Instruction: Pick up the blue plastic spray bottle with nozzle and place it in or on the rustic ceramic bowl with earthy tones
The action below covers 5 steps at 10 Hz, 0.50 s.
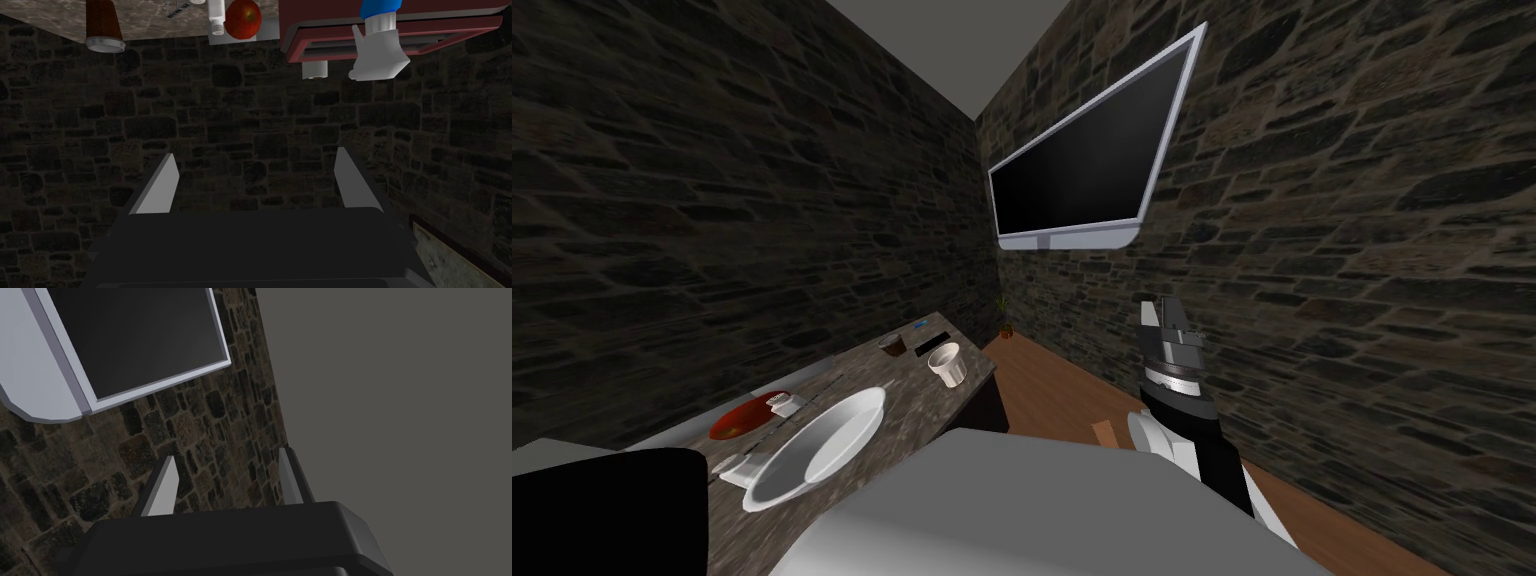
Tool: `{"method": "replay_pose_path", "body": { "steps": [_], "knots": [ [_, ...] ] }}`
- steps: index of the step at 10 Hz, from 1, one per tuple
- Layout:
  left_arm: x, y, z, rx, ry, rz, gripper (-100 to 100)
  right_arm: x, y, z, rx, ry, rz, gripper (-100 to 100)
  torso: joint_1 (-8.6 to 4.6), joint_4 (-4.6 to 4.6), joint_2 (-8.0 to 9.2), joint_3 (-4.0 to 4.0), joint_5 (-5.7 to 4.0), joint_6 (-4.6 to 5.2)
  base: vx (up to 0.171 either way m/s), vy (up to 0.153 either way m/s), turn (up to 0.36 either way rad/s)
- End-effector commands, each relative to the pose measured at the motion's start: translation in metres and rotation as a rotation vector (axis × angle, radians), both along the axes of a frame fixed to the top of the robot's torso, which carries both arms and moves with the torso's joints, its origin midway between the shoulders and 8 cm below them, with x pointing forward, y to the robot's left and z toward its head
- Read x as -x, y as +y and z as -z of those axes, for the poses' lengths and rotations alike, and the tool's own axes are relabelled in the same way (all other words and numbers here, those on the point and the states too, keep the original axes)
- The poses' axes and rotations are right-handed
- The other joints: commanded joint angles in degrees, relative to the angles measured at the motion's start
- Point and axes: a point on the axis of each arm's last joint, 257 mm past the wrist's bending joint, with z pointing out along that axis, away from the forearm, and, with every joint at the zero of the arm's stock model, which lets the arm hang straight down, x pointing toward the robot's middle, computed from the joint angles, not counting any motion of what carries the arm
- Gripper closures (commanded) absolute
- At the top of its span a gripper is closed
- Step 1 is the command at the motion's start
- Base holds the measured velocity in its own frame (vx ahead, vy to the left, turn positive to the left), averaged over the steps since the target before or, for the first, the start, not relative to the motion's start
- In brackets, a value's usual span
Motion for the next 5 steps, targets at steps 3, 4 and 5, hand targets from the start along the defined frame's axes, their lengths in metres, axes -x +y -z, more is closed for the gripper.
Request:
{"method": "replay_pose_path", "body": {
  "steps": [3, 4, 5],
  "knots": [
    [0.0, 0.0, 0.0001, 0.0, 0.0, 0.0, 0, 0.0, 0.0, 0.0, 0.0, 0.0, 0.0, 0, -0.03, 0.01, 0.02, 0.01, -0.01, 0.0, 0.0, 0.0, 0.0],
    [0.0, 0.0, 0.0001, 0.0, 0.0, 0.0, 0, 0.0, 0.0, 0.0, 0.0, 0.0, 0.0, 0, -0.04, 0.01, 0.02, 0.02, -0.01, 0.0, 0.0, 0.0, 0.0],
    [0.0, 0.0, 0.0001, 0.0, 0.0, 0.0, 0, 0.0, 0.0, 0.0, 0.0, 0.0, 0.0, 0, -0.04, 0.01, 0.03, 0.02, -0.01, 0.0, 0.0, 0.0, 0.0]
  ]
}}
